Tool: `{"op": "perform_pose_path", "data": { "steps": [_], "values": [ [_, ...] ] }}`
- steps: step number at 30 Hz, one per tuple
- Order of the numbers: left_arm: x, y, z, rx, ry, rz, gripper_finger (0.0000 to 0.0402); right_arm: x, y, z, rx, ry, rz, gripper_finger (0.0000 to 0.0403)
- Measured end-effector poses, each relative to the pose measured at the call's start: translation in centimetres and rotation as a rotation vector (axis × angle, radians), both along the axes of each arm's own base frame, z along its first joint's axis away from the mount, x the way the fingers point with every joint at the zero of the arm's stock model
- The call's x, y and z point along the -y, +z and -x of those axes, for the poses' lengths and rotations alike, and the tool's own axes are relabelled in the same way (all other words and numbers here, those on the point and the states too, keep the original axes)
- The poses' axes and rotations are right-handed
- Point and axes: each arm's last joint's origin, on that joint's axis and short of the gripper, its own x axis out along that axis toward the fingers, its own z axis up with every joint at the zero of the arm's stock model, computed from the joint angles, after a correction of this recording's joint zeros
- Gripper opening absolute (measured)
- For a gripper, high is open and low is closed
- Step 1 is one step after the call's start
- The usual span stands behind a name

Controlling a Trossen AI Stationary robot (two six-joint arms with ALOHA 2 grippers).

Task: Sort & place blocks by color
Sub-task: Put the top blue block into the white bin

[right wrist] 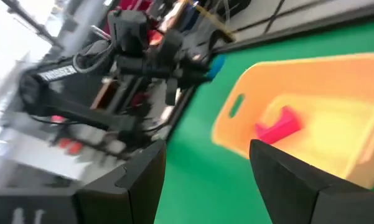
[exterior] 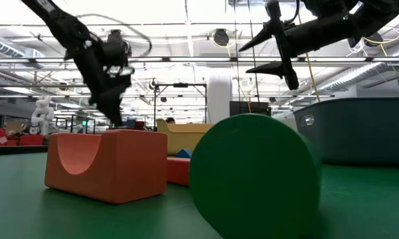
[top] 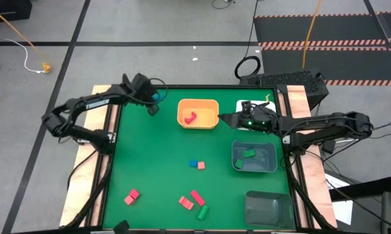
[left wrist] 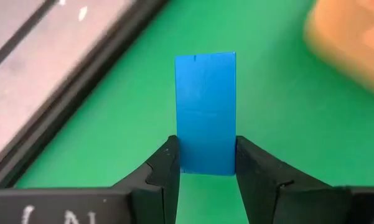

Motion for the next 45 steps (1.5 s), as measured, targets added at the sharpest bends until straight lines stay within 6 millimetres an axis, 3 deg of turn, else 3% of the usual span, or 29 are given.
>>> {"op": "perform_pose_path", "data": {
  "steps": [4, 10, 17, 22, 31, 36, 45],
  "values": [
    [2.7, 2.3, -1.4, 0.170, -0.024, 0.058, 0.0124, -0.1, 0.3, -0.1, 0.068, 0.017, -0.101, 0.0222],
    [9.0, 4.4, -4.8, 0.364, -0.131, 0.153, 0.0124, -0.7, 0.3, -0.2, 0.088, 0.162, -0.219, 0.0222],
    [16.5, 5.9, -8.1, 0.560, -0.220, 0.138, 0.0124, -2.1, 0.4, -0.4, 0.085, 0.334, -0.323, 0.0222],
    [20.2, 5.7, -9.2, 0.634, -0.206, 0.146, 0.0124, -3.5, 0.4, -0.4, 0.070, 0.463, -0.402, 0.0222],
    [24.4, 3.5, -11.3, 0.688, -0.192, 0.265, 0.0124, -5.5, 0.2, -0.3, 0.034, 0.565, -0.469, 0.0222],
    [25.6, 2.5, -12.8, 0.674, -0.180, 0.290, 0.0124, -6.1, -0.6, -0.1, -0.056, 0.548, -0.564, 0.0222],
    [27.2, 2.1, -17.4, 0.575, -0.247, 0.246, 0.0124, -6.2, -1.3, 0.2, -0.140, 0.524, -0.630, 0.0222]
  ]
}}
